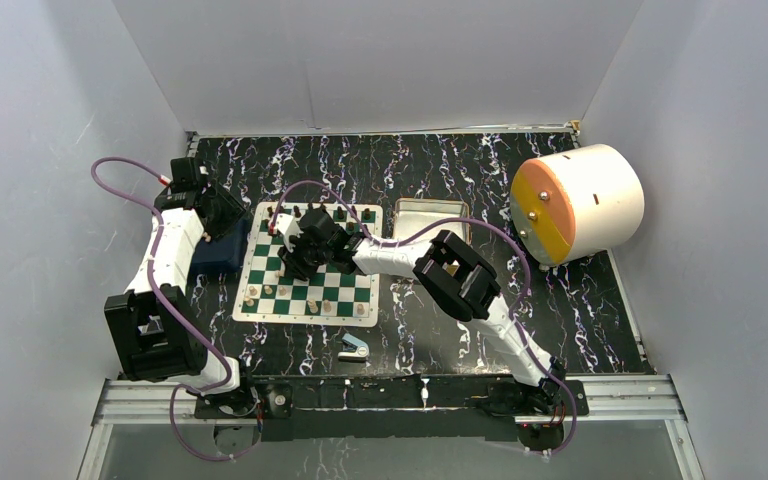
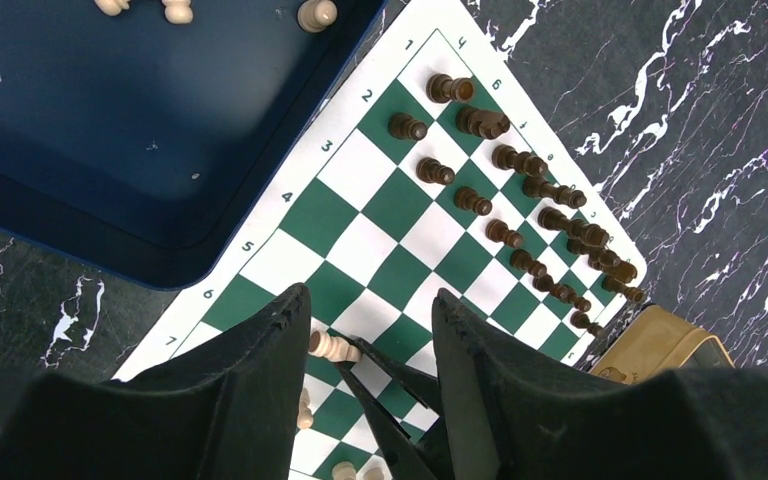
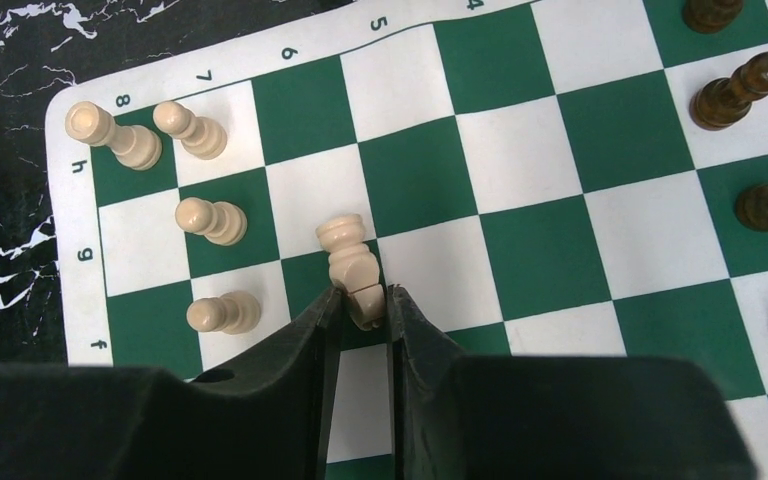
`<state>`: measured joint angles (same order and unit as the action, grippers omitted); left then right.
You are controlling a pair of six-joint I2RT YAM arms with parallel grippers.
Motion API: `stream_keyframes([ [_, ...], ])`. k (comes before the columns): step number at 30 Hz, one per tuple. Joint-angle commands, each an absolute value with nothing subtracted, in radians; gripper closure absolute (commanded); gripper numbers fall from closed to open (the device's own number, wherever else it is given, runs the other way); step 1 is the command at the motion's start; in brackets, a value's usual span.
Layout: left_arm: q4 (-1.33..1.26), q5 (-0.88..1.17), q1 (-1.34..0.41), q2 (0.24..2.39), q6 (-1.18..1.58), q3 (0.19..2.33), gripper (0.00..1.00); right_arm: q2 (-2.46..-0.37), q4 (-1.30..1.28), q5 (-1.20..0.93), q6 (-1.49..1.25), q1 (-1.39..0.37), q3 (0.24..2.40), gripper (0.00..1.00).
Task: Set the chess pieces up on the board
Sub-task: Pick up the chess piece from the chessboard.
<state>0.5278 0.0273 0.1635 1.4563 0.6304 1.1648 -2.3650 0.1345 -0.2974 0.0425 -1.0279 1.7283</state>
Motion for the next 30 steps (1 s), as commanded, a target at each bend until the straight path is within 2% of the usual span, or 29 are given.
stream_keyframes([
  [1,0.523,0.036,0.164,1.417,0.643,1.150,0.55,-2.365,0.156,-0.308,0.085,-1.028,1.751,0.72],
  [7,0.523,0.044,0.164,1.425,0.637,1.150,0.56,-2.353,0.156,-0.310,0.102,-1.027,1.745,0.76],
  [20,0.526,0.091,0.164,1.417,0.618,1.140,0.58,-2.297,0.188,-0.299,0.079,-1.027,1.712,0.93],
  [23,0.529,0.115,0.163,1.403,0.584,1.133,0.58,-2.254,0.189,-0.289,0.048,-1.020,1.709,1.00],
  [30,0.532,0.155,0.161,1.357,0.547,1.104,0.59,-2.119,0.125,-0.296,-0.161,-0.953,1.673,1.00],
])
